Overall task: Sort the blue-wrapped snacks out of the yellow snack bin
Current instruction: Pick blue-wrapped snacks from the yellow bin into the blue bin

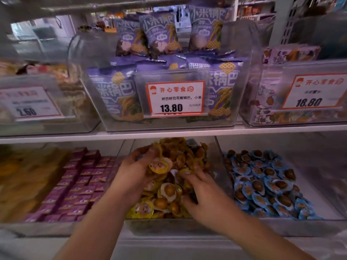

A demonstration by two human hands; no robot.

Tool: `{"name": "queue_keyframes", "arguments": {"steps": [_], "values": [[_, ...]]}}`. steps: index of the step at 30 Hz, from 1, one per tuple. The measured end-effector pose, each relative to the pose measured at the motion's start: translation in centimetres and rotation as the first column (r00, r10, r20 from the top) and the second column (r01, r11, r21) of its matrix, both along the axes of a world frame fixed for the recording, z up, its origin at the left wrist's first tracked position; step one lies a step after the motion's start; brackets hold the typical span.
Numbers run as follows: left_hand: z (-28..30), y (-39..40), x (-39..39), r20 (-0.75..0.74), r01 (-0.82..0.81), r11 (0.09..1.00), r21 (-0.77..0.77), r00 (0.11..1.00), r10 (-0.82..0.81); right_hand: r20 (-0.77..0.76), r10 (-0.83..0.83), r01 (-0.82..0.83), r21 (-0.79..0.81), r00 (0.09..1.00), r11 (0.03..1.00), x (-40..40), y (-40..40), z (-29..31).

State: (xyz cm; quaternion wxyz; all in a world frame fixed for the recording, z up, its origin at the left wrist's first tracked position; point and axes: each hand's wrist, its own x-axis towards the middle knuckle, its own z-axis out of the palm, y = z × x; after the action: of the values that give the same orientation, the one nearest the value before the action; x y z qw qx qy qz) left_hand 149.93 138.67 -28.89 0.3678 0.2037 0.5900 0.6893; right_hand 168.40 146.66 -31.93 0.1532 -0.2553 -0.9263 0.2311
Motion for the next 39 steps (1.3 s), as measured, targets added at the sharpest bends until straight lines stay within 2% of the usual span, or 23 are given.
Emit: {"name": "queue_keyframes", "arguments": {"steps": [2, 5, 10, 14, 17, 18, 20, 22, 23, 24, 26, 29, 30, 31, 32, 33, 34, 35, 36, 37, 38, 39], "values": [[0.3, -0.3, -0.6, 0.101, -0.017, 1.000, 0.012, 0.995, 0.016, 0.040, -0.032, 0.032, -0.008, 0.999, 0.999, -0.4, 0.3, -0.2], [0.5, -0.4, -1.1, 0.153, -0.022, 0.999, 0.031, 0.988, 0.017, 0.053, -0.103, 0.105, -0.024, 0.993, 0.994, -1.0, 0.6, -0.2], [0.3, -0.2, -1.0, 0.097, -0.047, 0.998, 0.037, 0.994, 0.043, 0.189, -0.119, 0.114, 0.038, 0.975, 0.993, -1.8, 1.3, -0.8], [0.3, -0.4, -1.0, 0.035, 0.000, 1.000, 0.020, 0.999, -0.001, 0.148, -0.129, 0.119, 0.074, 0.981, 0.990, -2.4, 1.8, -1.1], [-0.1, -0.5, -0.8, -0.021, 0.058, 0.998, -0.003, 0.998, -0.058, 0.145, -0.134, 0.104, 0.198, 0.980, 0.975, -2.8, 1.8, -1.0], [-0.2, -0.5, -0.7, -0.069, 0.063, 0.998, -0.020, 0.996, -0.064, 0.137, -0.135, 0.097, 0.255, 0.981, 0.962, -3.0, 1.8, -0.8], [-0.4, -0.4, -0.7, -0.331, 0.014, 0.995, -0.096, 0.942, -0.045, 0.088, -0.121, 0.086, 0.324, 0.989, 0.942, -3.2, 1.6, -0.5], [-0.5, -0.4, -0.8, -0.633, -0.075, 0.985, -0.154, 0.773, -0.040, 0.027, -0.094, 0.082, 0.298, 0.995, 0.951, -3.3, 1.5, -0.2], [-0.4, -0.5, -0.8, -0.689, -0.097, 0.986, -0.138, 0.725, -0.025, 0.009, -0.081, 0.075, 0.268, 0.997, 0.960, -3.3, 1.6, -0.2], [-0.3, -0.5, -0.7, -0.685, -0.095, 0.990, -0.105, 0.729, -0.002, 0.000, -0.067, 0.065, 0.238, 0.998, 0.969, -3.2, 1.6, -0.2], [-0.2, -0.6, -0.6, -0.605, -0.089, 0.995, -0.034, 0.795, 0.050, -0.057, -0.052, 0.060, 0.149, 0.997, 0.987, -3.0, 1.6, -0.1], [0.2, -0.3, -0.1, -0.365, -0.061, 0.998, 0.035, 0.928, 0.069, -0.332, -0.165, 0.132, -0.118, 0.929, 0.984, -2.8, 1.1, 1.0], [0.5, -0.2, 0.3, -0.246, -0.027, 0.997, 0.066, 0.968, 0.043, -0.407, -0.273, 0.154, -0.301, 0.872, 0.941, -2.9, 0.8, 1.5], [0.6, 0.0, 0.7, -0.186, 0.002, 0.995, 0.095, 0.982, 0.016, -0.445, -0.408, 0.127, -0.538, 0.797, 0.834, -3.0, 0.4, 2.1], [0.5, 0.1, 1.2, -0.209, 0.016, 0.994, 0.111, 0.978, 0.008, -0.429, -0.540, 0.035, -0.759, 0.725, 0.650, -3.1, 0.1, 2.6], [0.2, 0.2, 1.7, -0.341, 0.013, 0.994, 0.106, 0.940, 0.024, -0.363, -0.629, -0.095, -0.903, 0.687, 0.418, -3.1, -0.2, 2.9], [-0.1, 0.2, 2.1, -0.550, 0.003, 0.996, 0.090, 0.834, 0.047, -0.298, -0.656, -0.214, -0.954, 0.693, 0.208, -3.1, -0.5, 3.3], [-0.4, 0.1, 2.6, -0.755, -0.001, 0.998, 0.064, 0.654, 0.049, -0.265, -0.631, -0.290, -0.955, 0.729, 0.065, -2.9, -0.7, 3.5], [-0.6, 0.1, 3.1, -0.888, 0.023, 0.999, 0.040, 0.460, 0.025, -0.261, -0.588, -0.331, -0.944, 0.765, -0.011, -2.8, -1.0, 3.7], [-1.0, 0.2, 3.6, -0.947, 0.069, 0.998, 0.007, 0.319, -0.015, -0.267, -0.553, -0.352, -0.934, 0.789, -0.052, -2.6, -1.1, 3.7], [-1.3, 0.3, 3.9, -0.964, 0.115, 0.993, -0.039, 0.257, -0.068, -0.269, -0.534, -0.365, -0.928, 0.802, -0.080, -2.6, -1.1, 3.7], [-1.6, 0.4, 4.0, -0.961, 0.151, 0.985, -0.079, 0.250, -0.115, -0.269, -0.528, -0.376, -0.920, 0.806, -0.106, -2.5, -1.0, 3.9]]}}
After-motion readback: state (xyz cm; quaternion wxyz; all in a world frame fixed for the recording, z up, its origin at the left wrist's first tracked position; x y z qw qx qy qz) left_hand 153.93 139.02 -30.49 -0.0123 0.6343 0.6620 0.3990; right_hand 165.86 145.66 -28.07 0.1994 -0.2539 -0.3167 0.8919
